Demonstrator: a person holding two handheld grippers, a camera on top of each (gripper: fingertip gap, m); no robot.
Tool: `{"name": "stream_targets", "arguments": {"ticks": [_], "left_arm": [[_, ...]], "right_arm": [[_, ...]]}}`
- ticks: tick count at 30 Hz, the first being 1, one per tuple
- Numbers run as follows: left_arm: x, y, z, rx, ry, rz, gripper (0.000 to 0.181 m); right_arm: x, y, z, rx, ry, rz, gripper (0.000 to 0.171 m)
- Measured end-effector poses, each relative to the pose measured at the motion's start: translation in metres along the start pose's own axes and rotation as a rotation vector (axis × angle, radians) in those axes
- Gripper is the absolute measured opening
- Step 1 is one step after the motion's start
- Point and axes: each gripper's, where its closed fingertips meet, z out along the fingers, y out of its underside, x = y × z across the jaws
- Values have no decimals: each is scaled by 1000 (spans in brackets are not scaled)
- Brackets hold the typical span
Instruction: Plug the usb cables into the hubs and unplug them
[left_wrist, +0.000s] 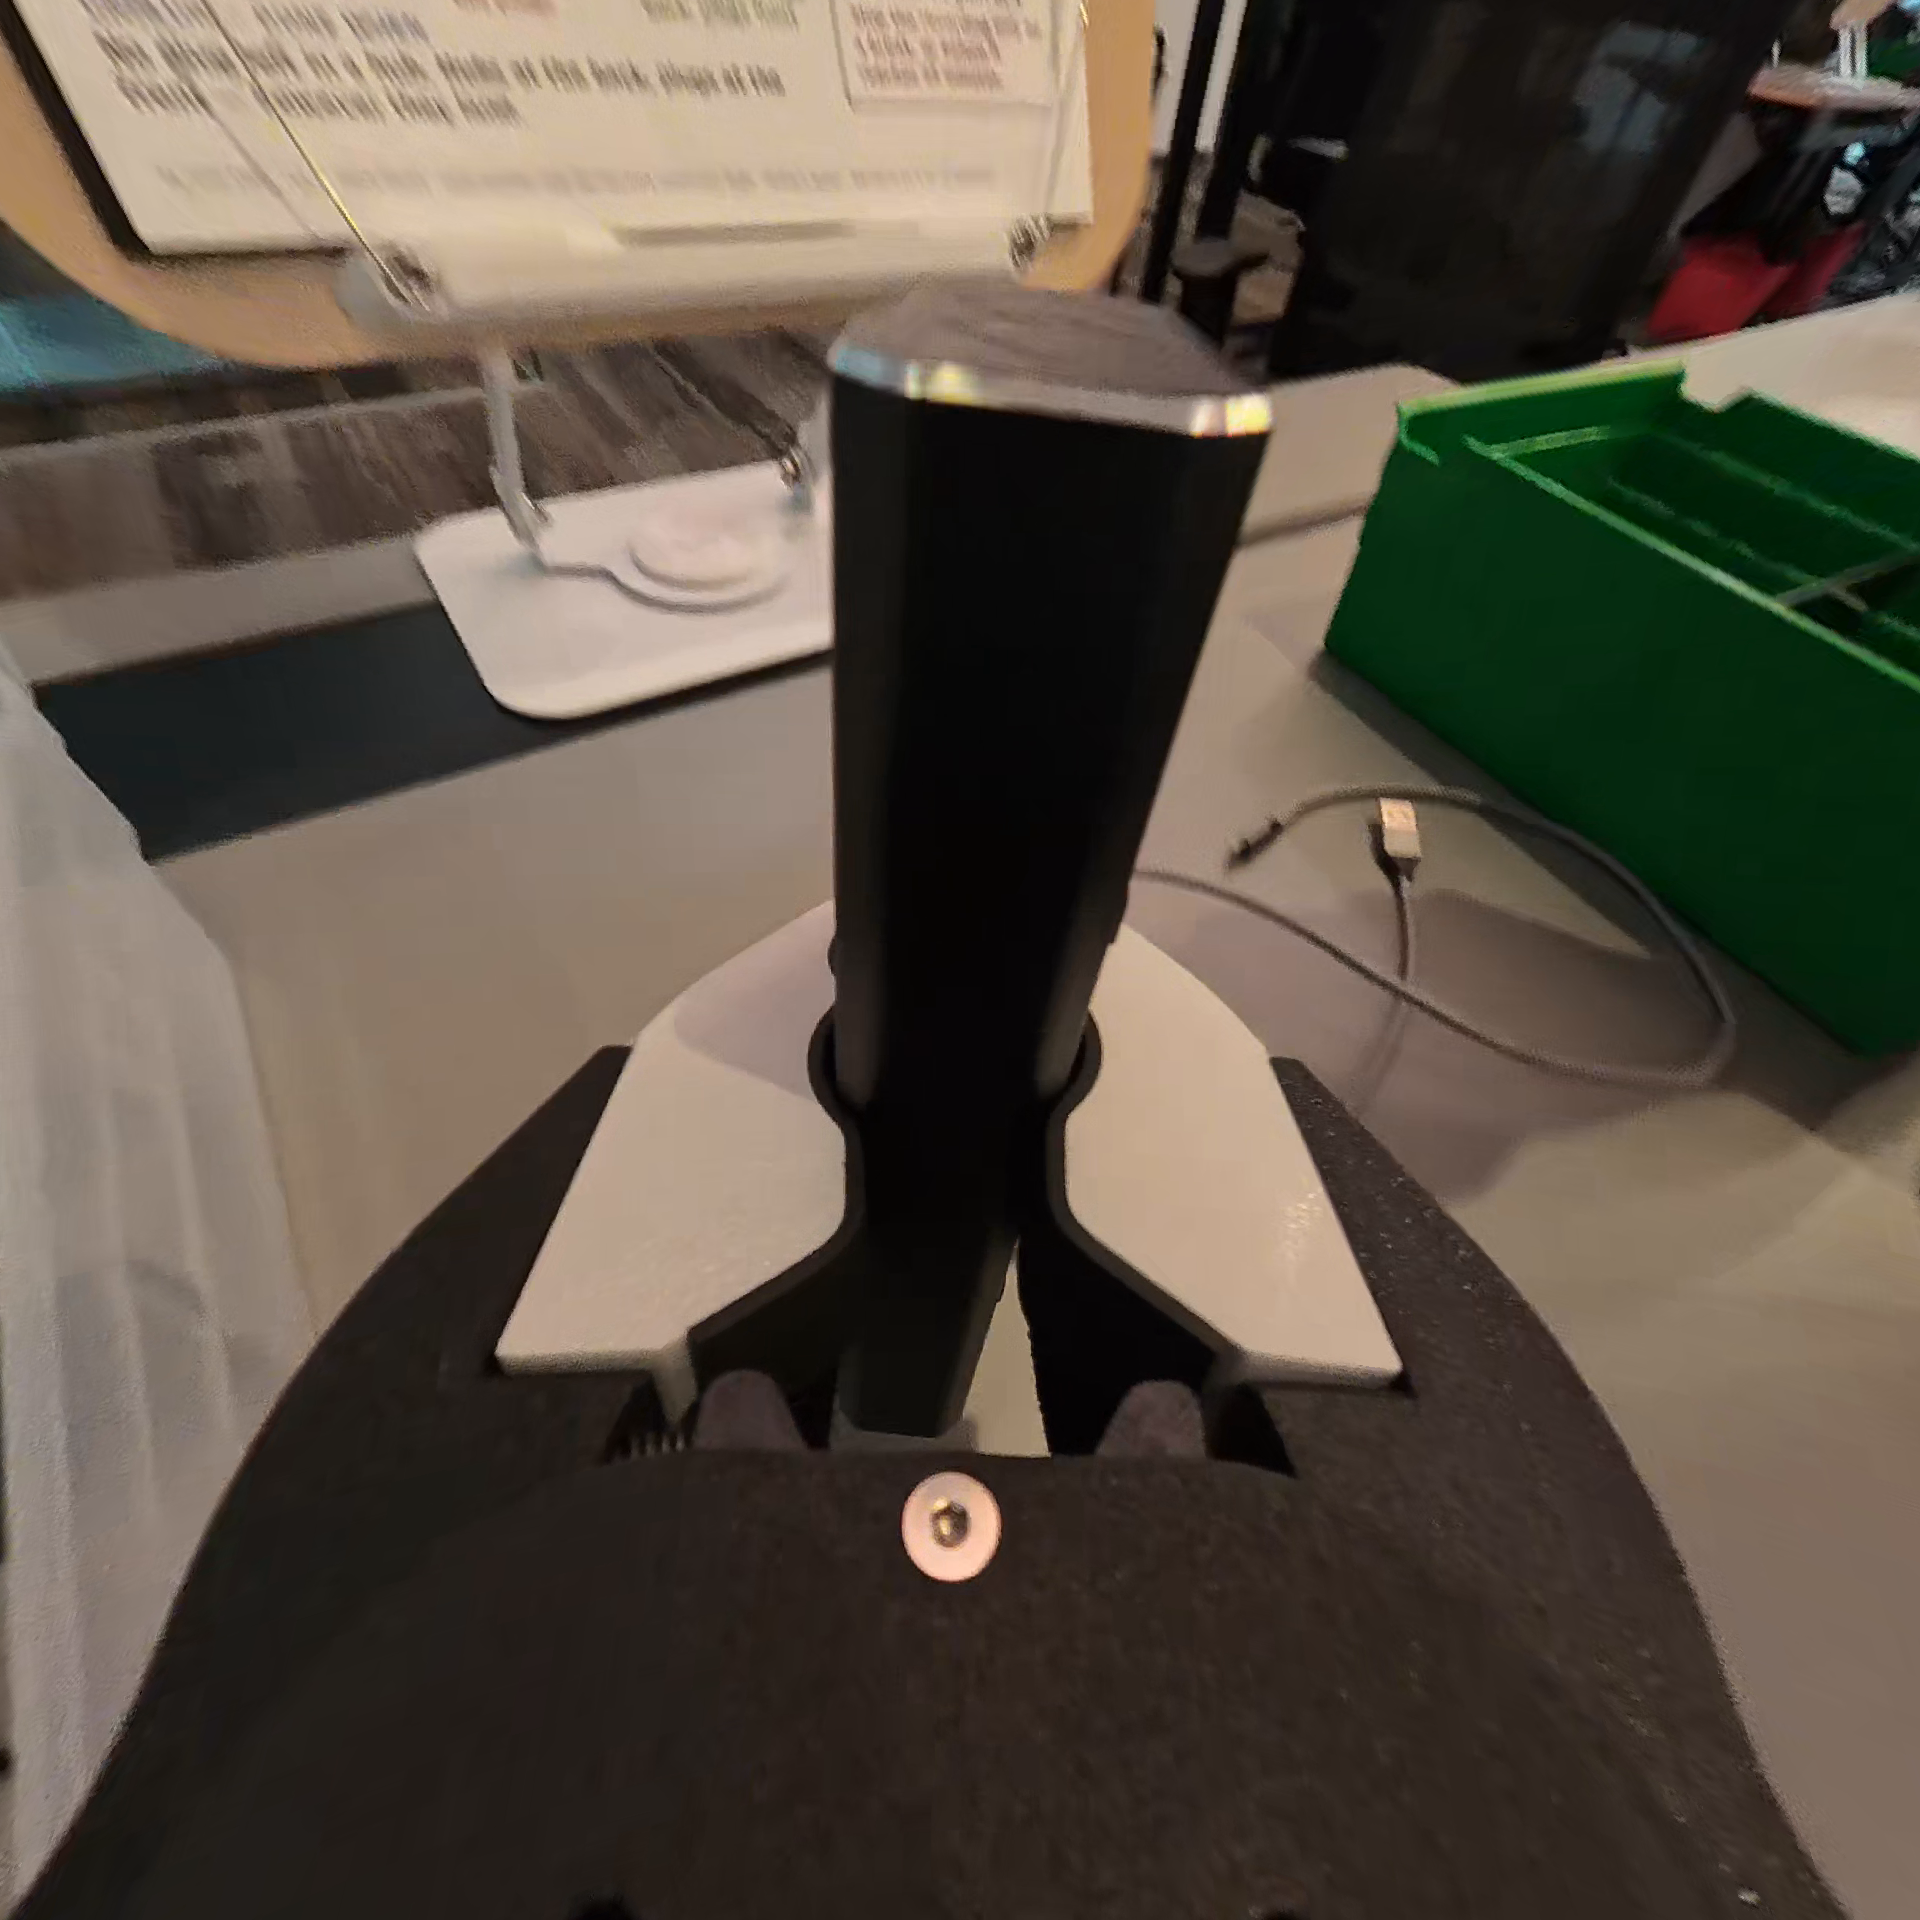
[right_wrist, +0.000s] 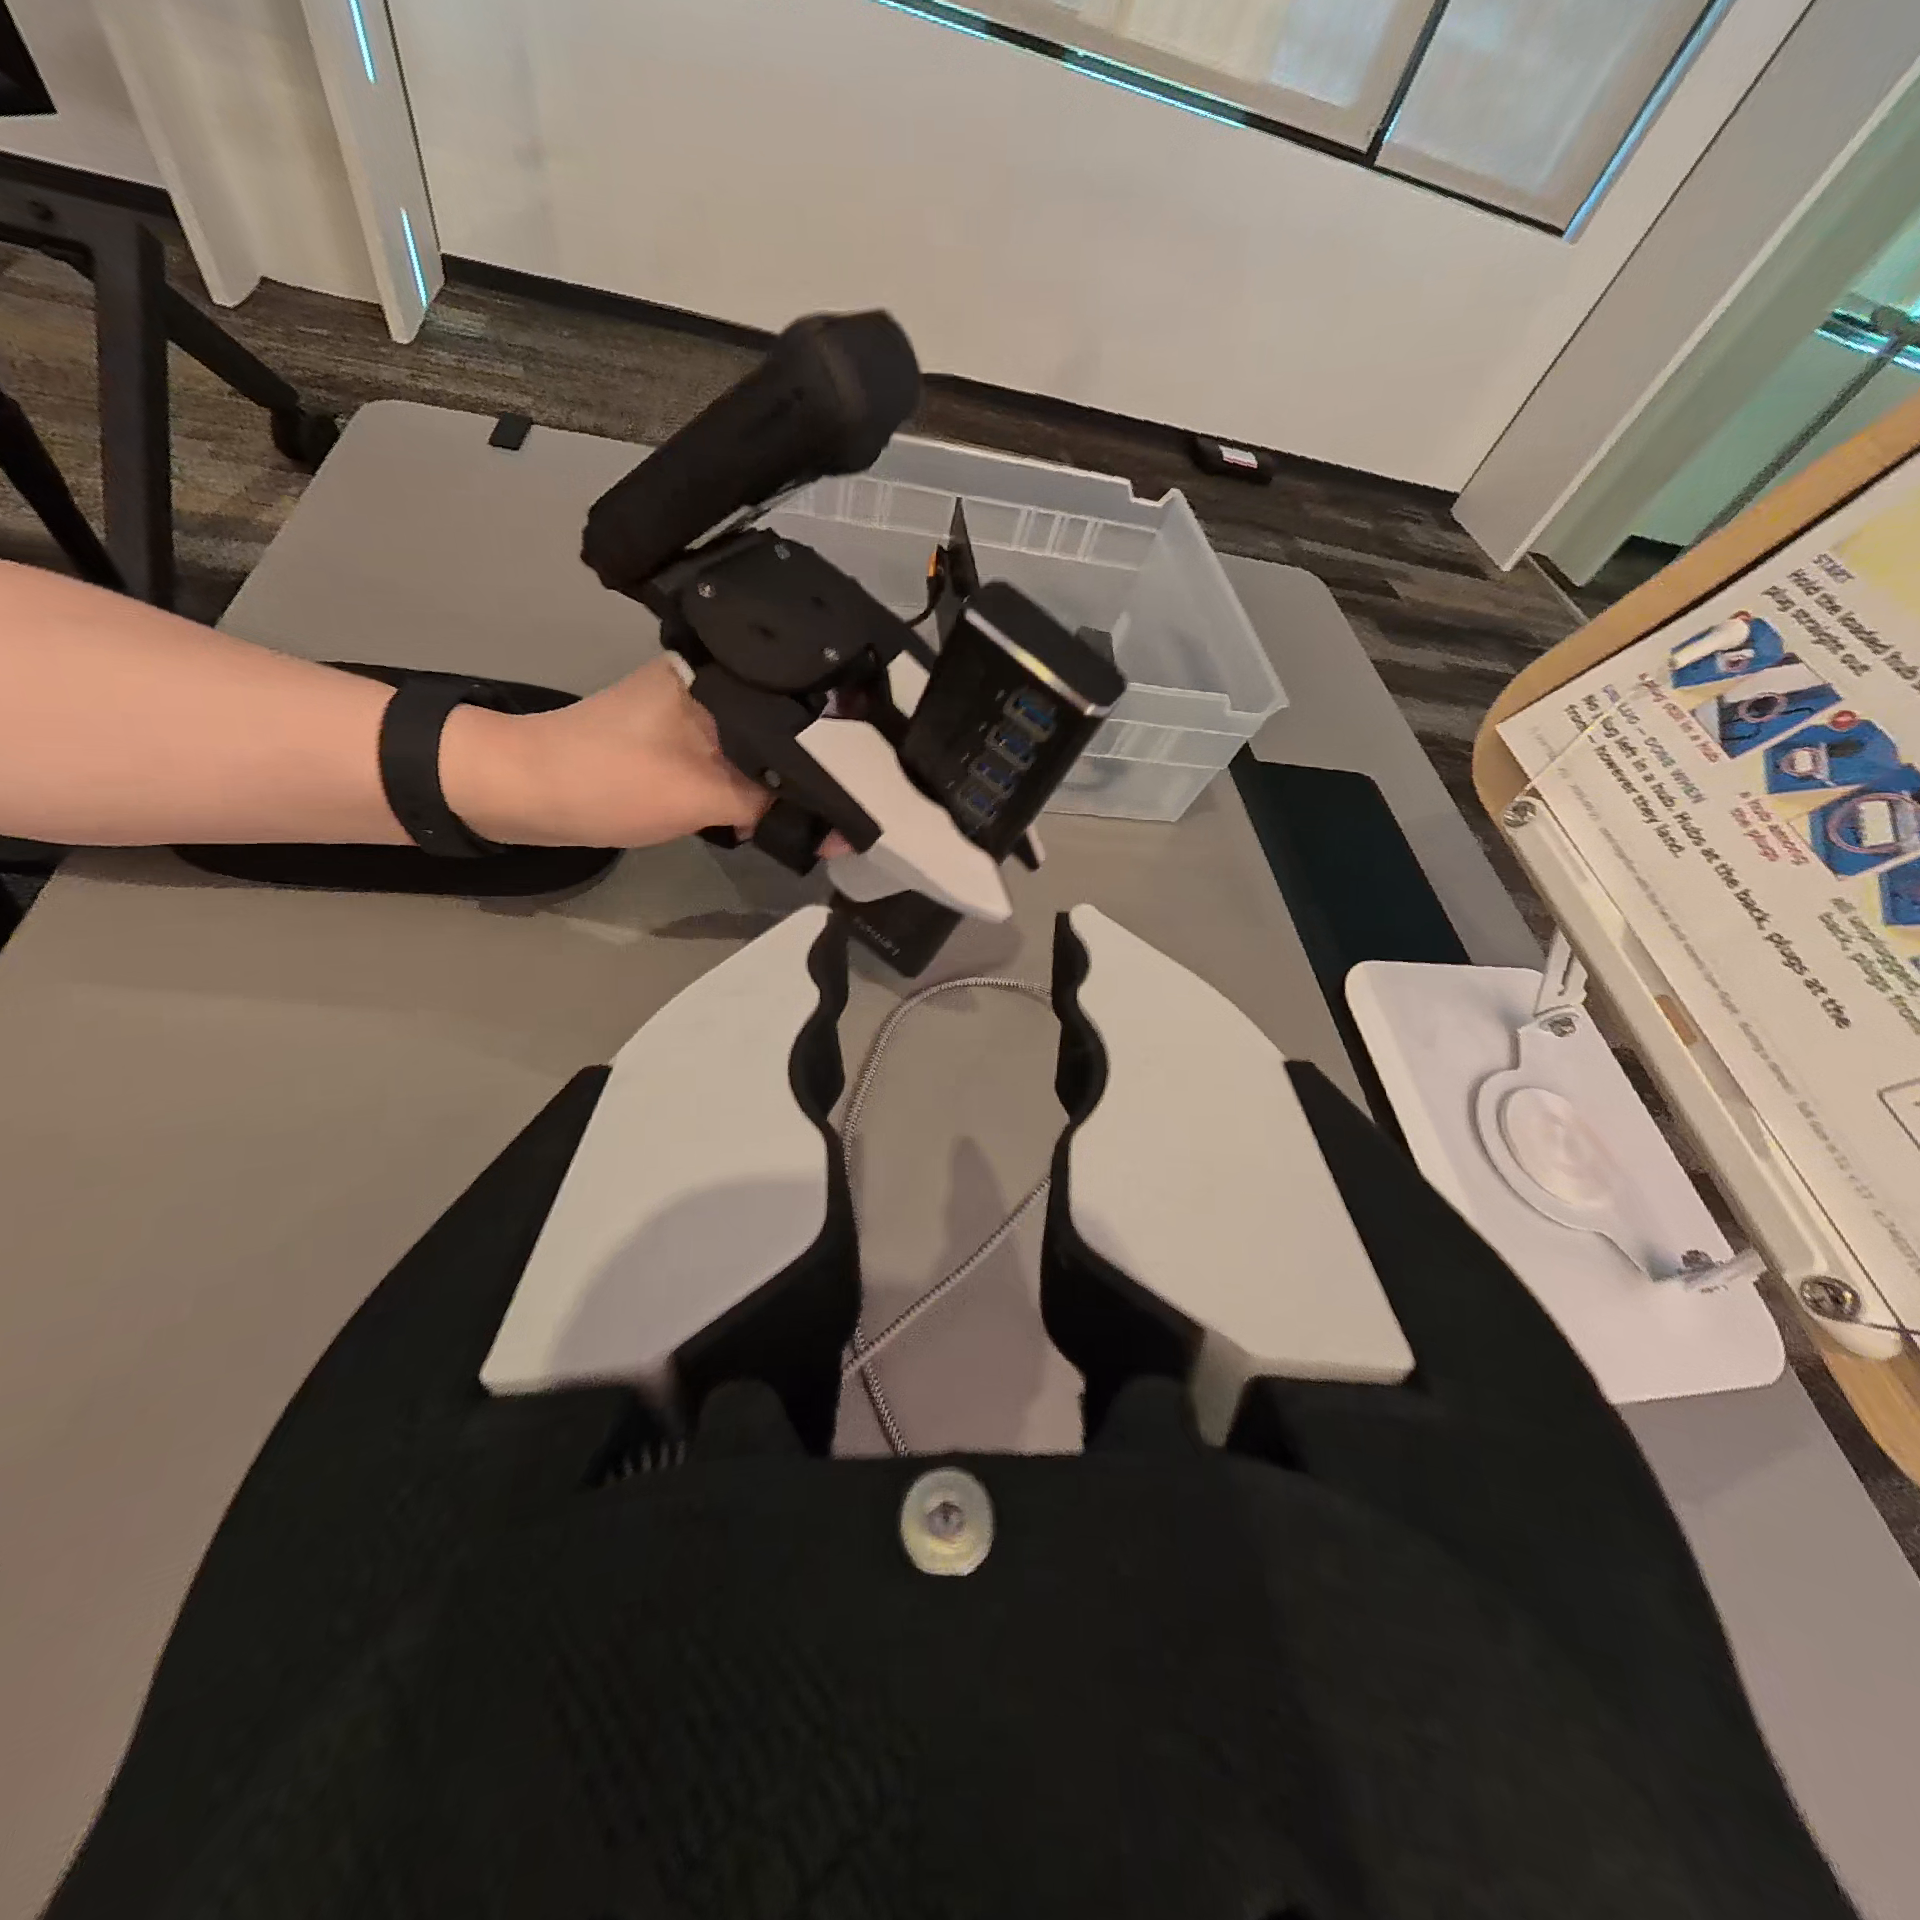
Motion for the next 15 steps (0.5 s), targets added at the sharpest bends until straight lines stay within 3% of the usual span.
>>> {"name": "stream_targets", "arguments": {"ticks": [5,10,15], "left_arm": [[-27,-25,27,120,-46,30,31],[-49,-10,50,85,-45,21,31],[-52,5,51,86,-59,-17,31]], "right_arm": [[7,5,-3,-13,25,18,38],[12,10,-3,-52,53,8,38],[24,27,-4,-138,94,66,38]]}}
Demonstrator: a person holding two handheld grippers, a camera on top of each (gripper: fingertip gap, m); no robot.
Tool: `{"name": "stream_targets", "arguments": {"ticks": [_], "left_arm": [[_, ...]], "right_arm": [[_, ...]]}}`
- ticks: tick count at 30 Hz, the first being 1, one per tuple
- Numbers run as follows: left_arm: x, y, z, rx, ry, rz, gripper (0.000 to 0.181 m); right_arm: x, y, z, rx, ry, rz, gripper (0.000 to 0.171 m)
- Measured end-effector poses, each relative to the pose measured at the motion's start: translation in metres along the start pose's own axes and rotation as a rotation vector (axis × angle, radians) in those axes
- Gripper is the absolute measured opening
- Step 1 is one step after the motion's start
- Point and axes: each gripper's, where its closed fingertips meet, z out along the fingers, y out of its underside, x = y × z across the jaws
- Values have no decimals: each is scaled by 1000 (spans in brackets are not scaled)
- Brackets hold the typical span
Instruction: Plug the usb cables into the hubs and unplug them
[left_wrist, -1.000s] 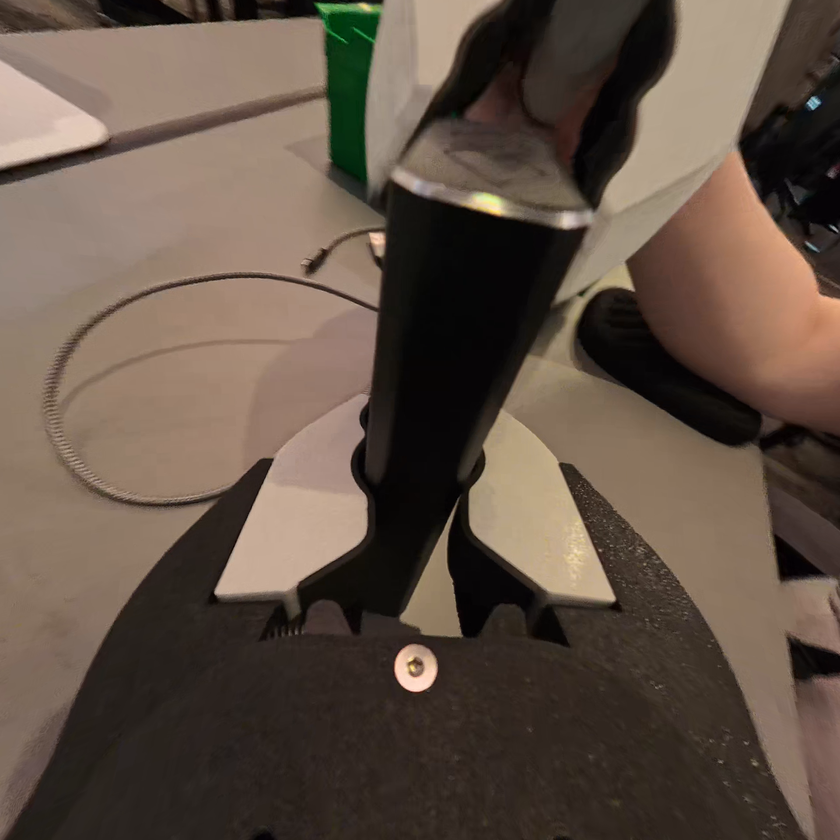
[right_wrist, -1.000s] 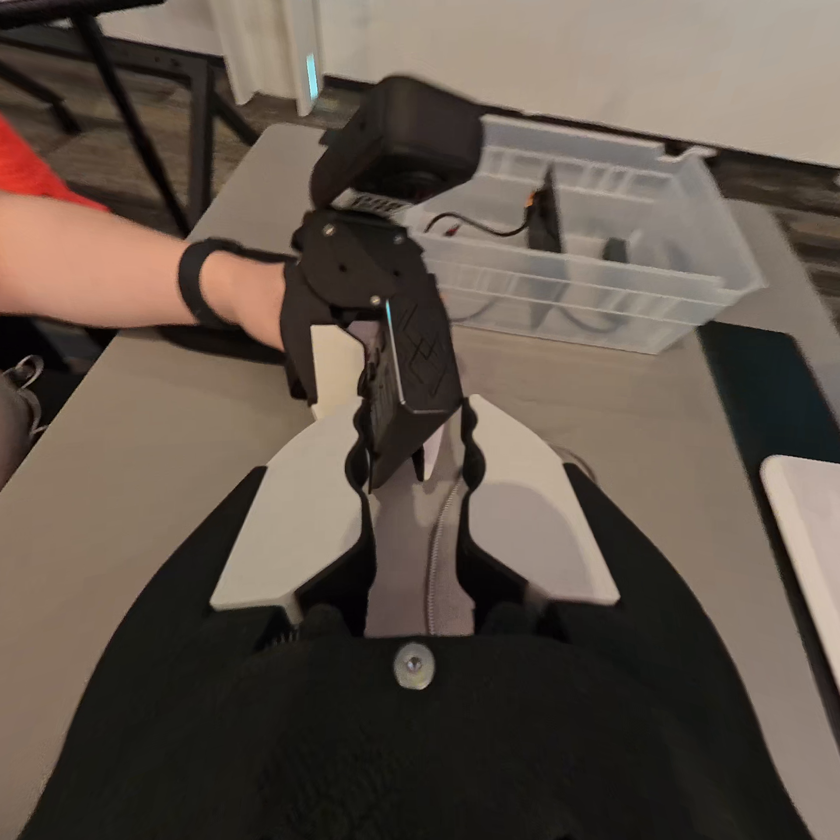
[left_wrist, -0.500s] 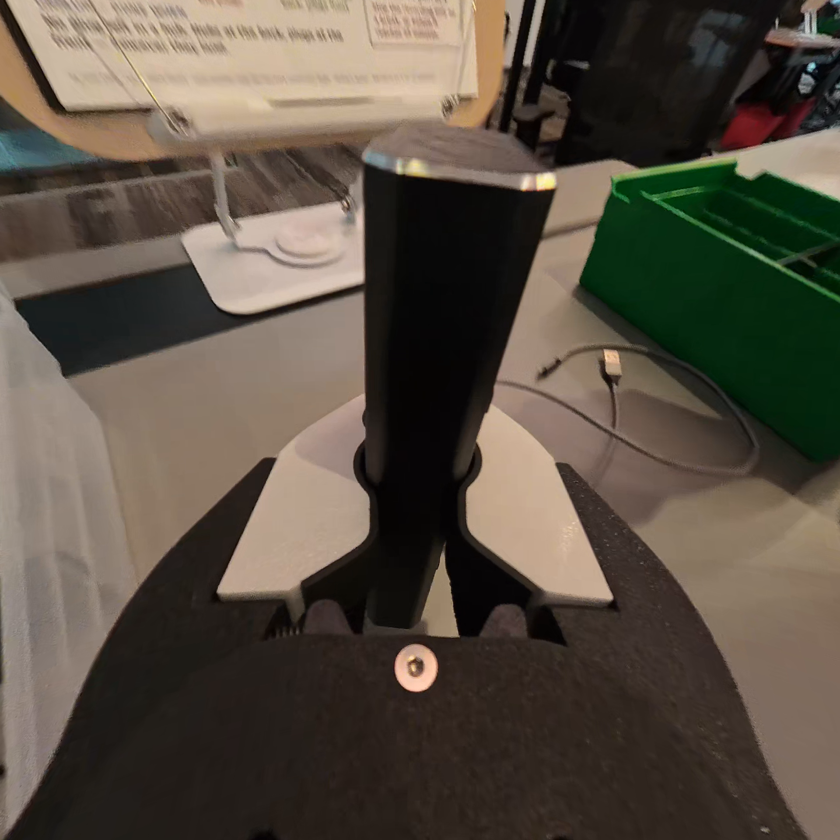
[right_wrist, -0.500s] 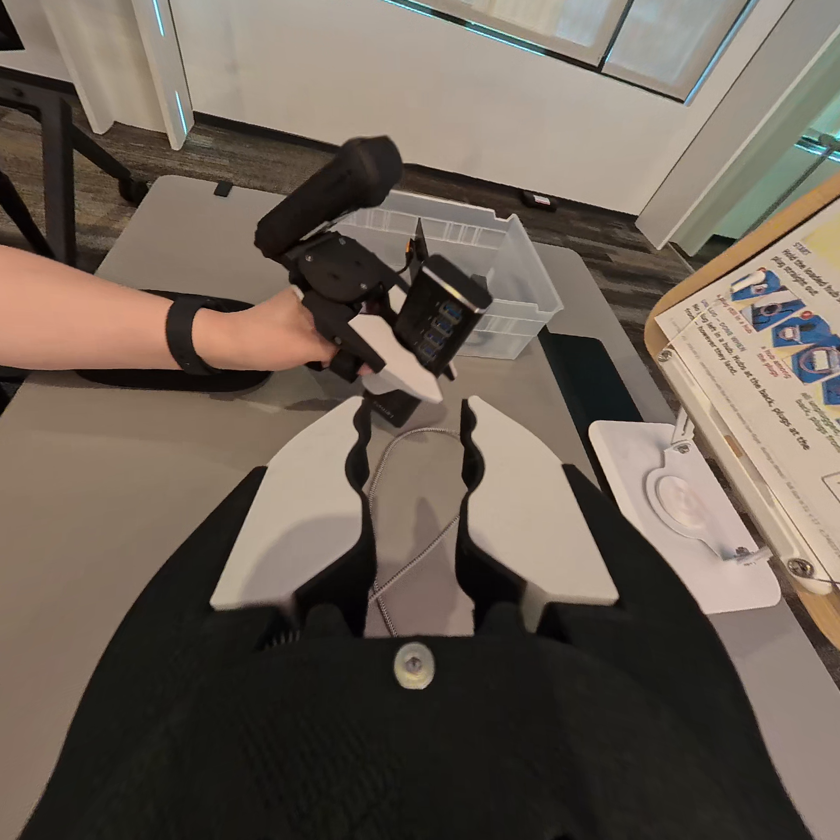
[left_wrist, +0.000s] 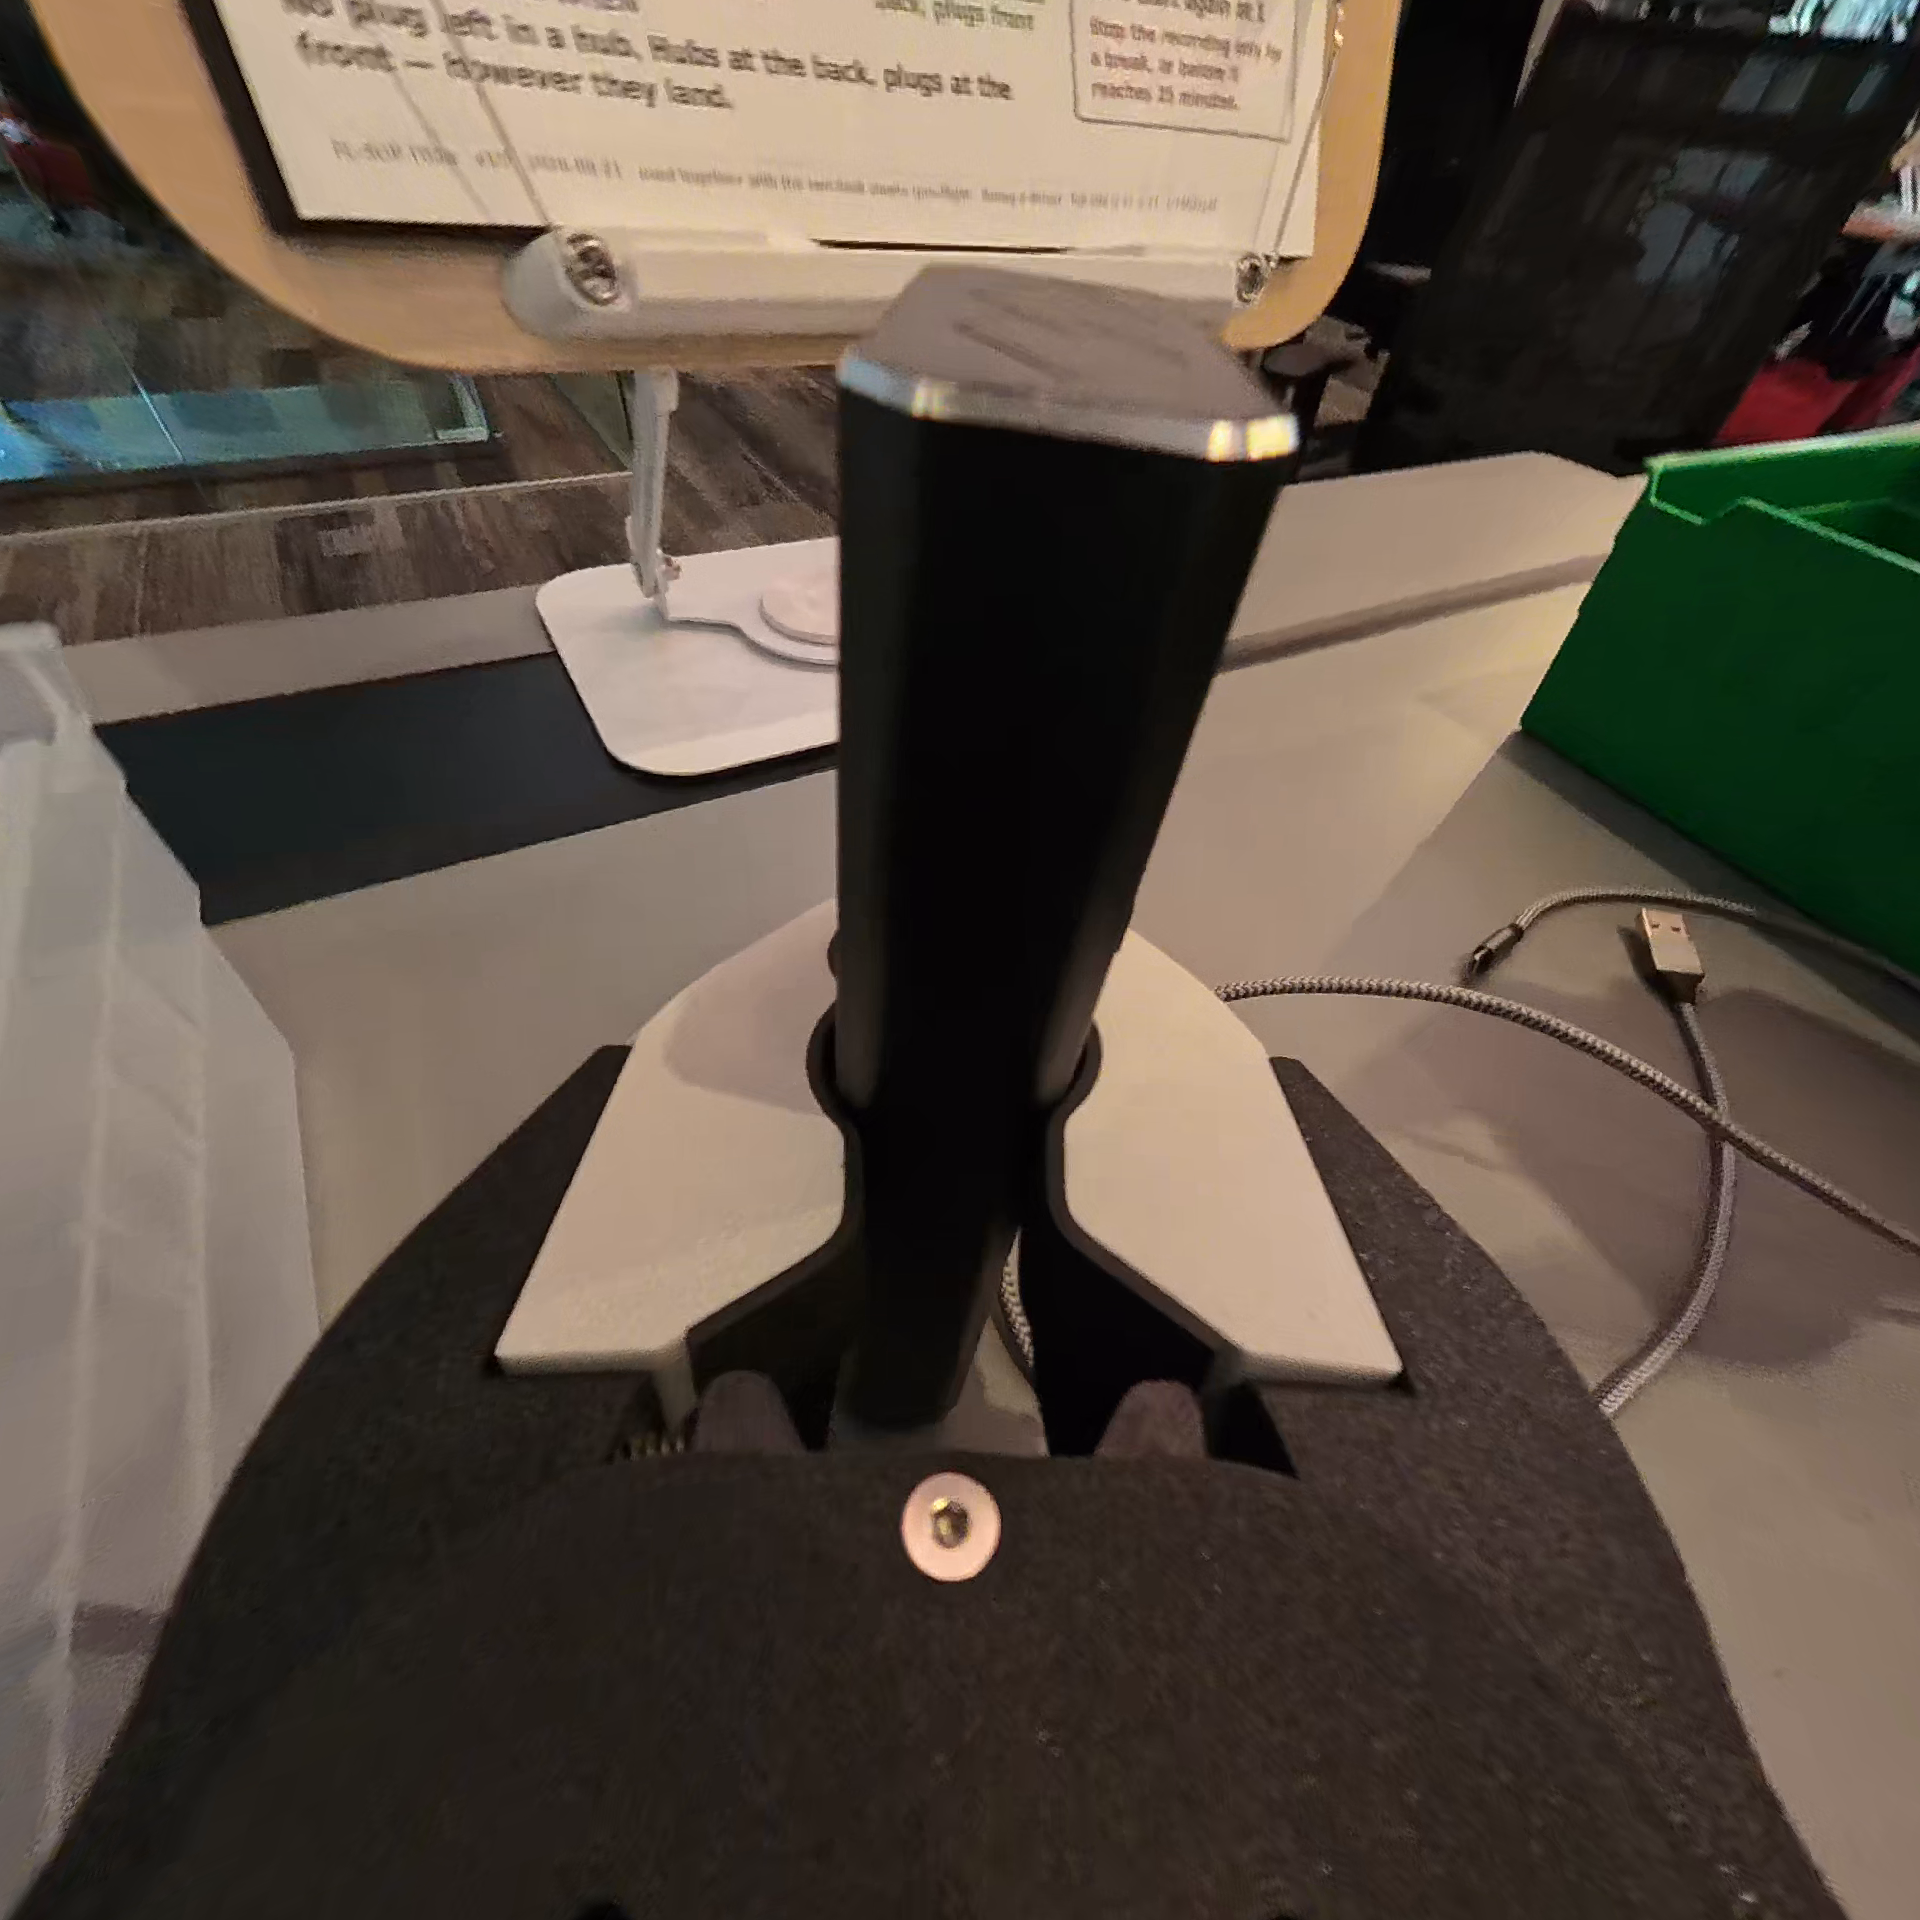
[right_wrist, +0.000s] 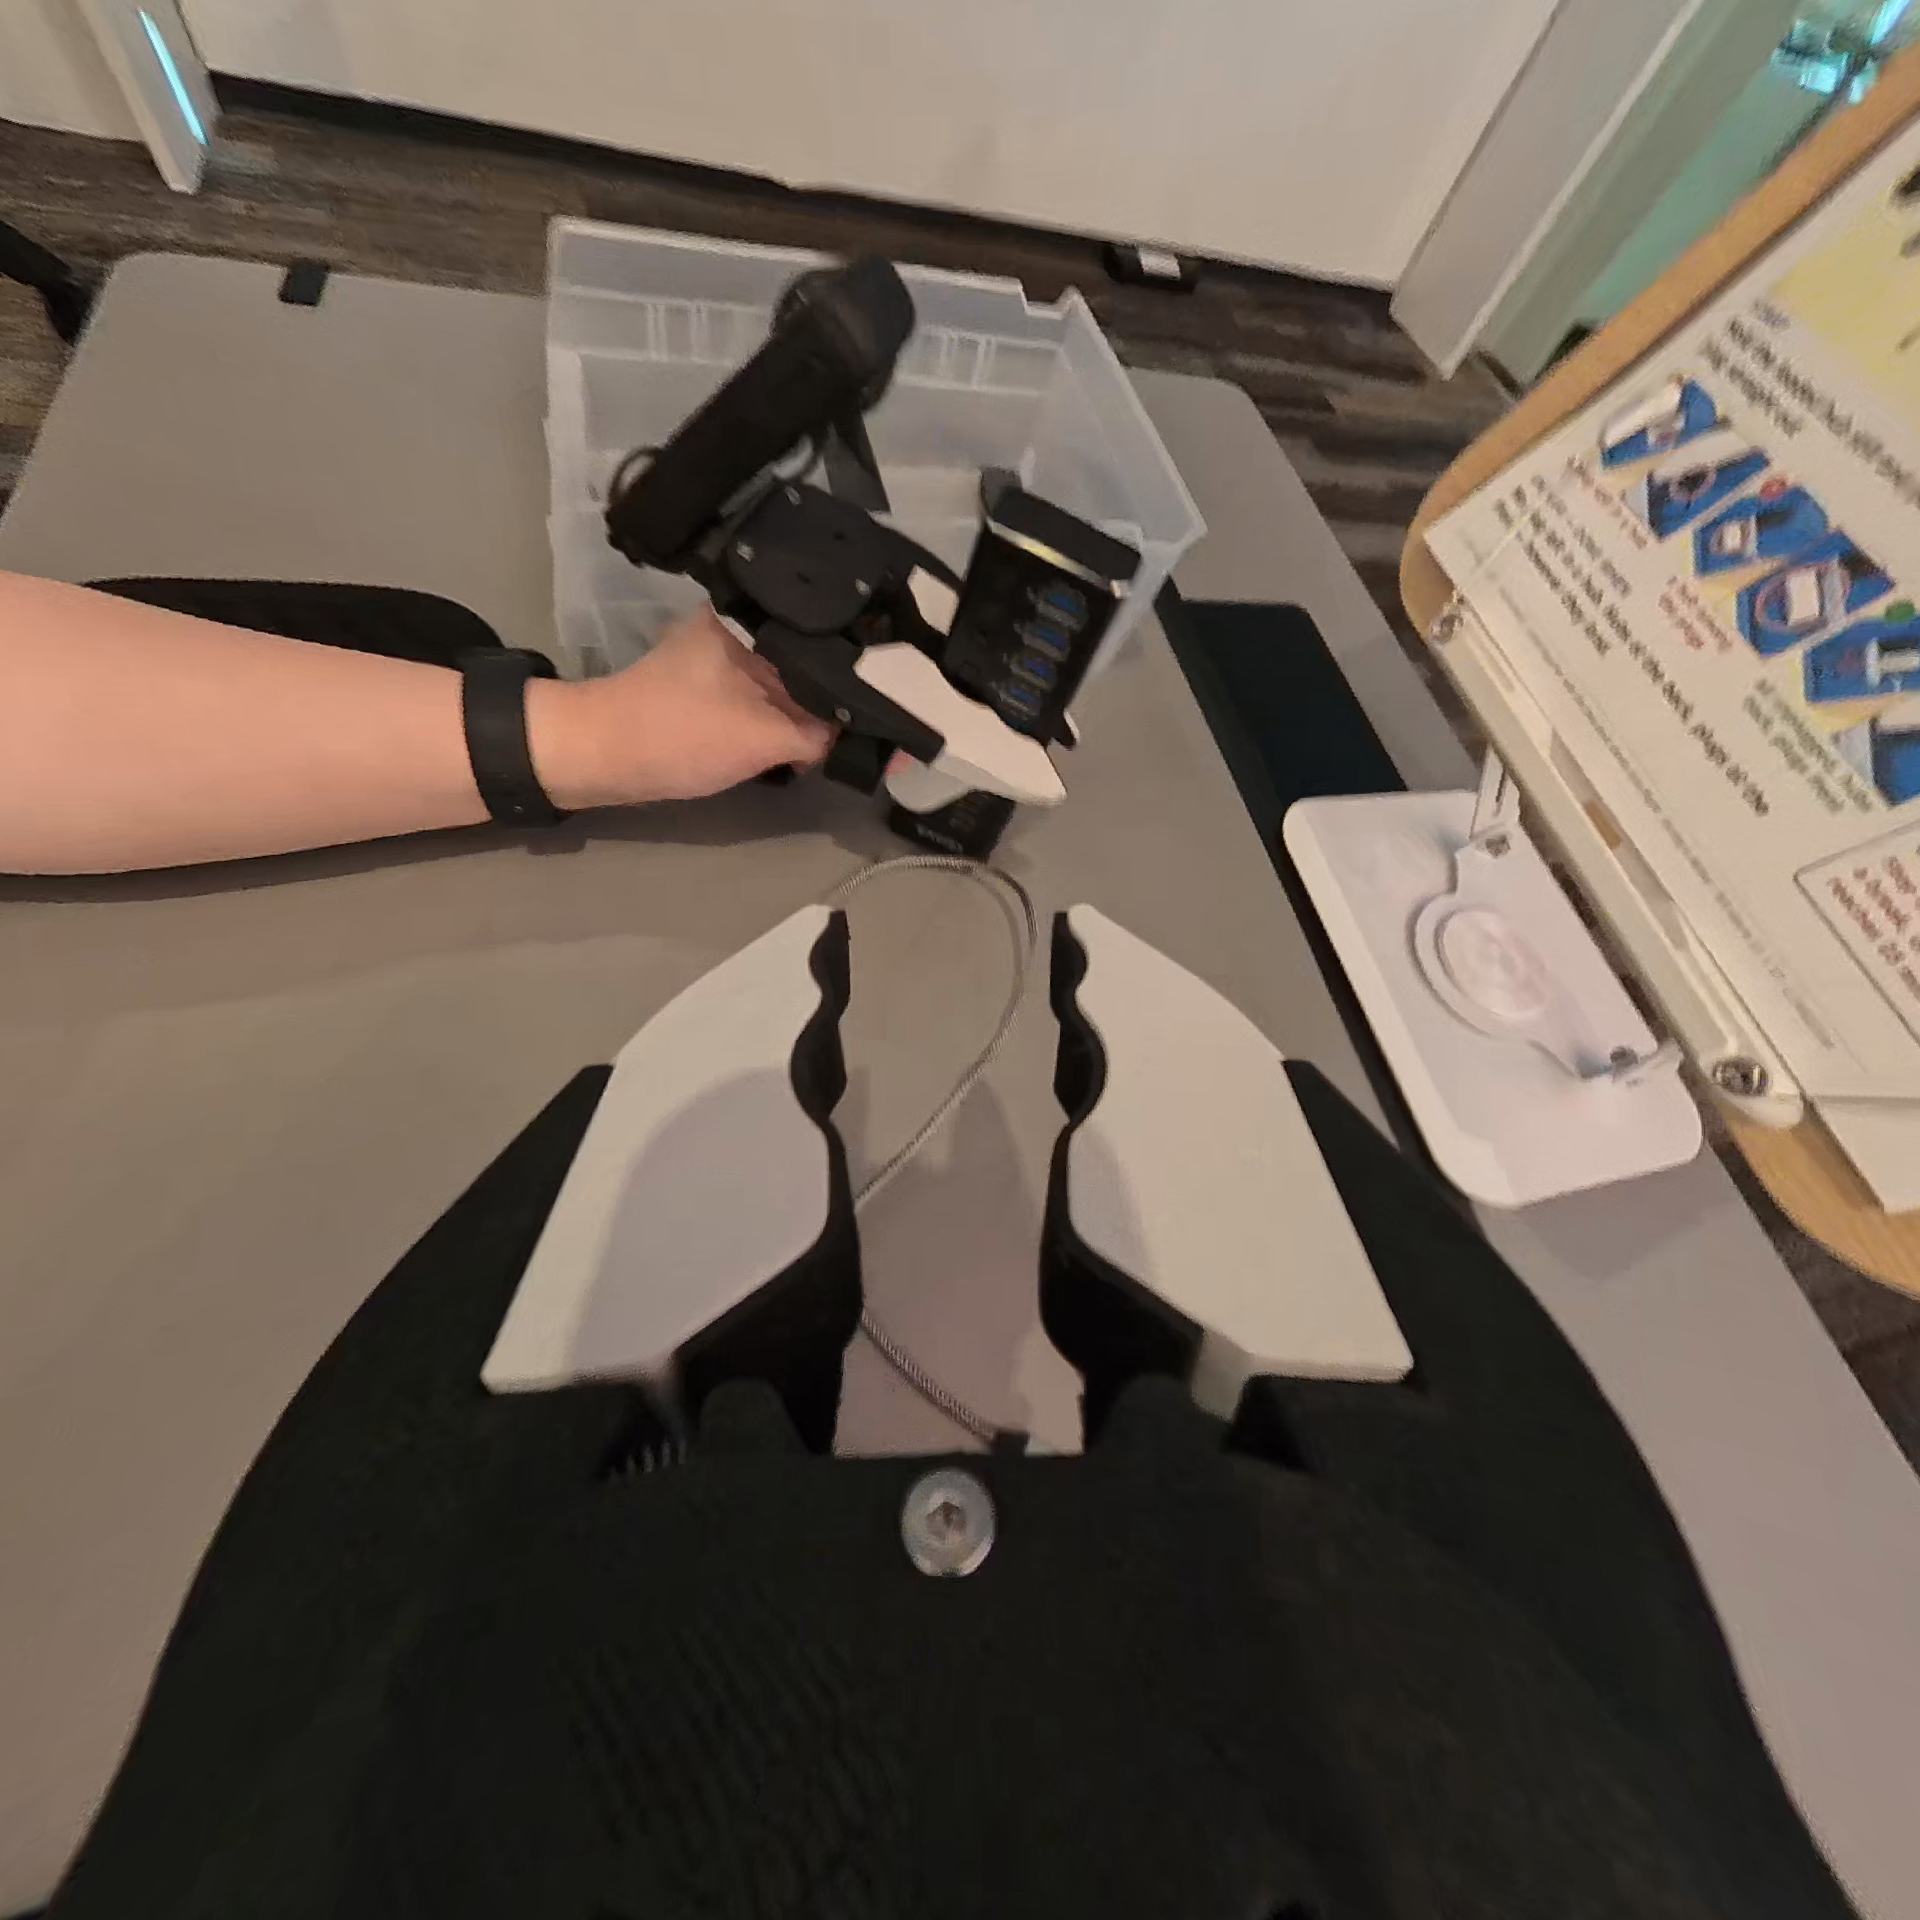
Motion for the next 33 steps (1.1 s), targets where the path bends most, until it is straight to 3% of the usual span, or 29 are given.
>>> {"name": "stream_targets", "arguments": {"ticks": [9,16,19,24,33], "left_arm": [[-2,5,-8,-15,19,-67,32],[1,-1,-11,-3,28,-56,44],[-1,-9,-18,32,2,-61,50],[-1,-13,-20,38,0,-41,51],[5,-19,-24,63,-17,-4,55]], "right_arm": [[33,96,8,-469,179,415,37],[35,173,7,-843,344,607,19],[33,200,0,-986,409,627,26],[32,218,-5,-1038,442,705,27],[7,226,4,-1055,306,834,20]]}}
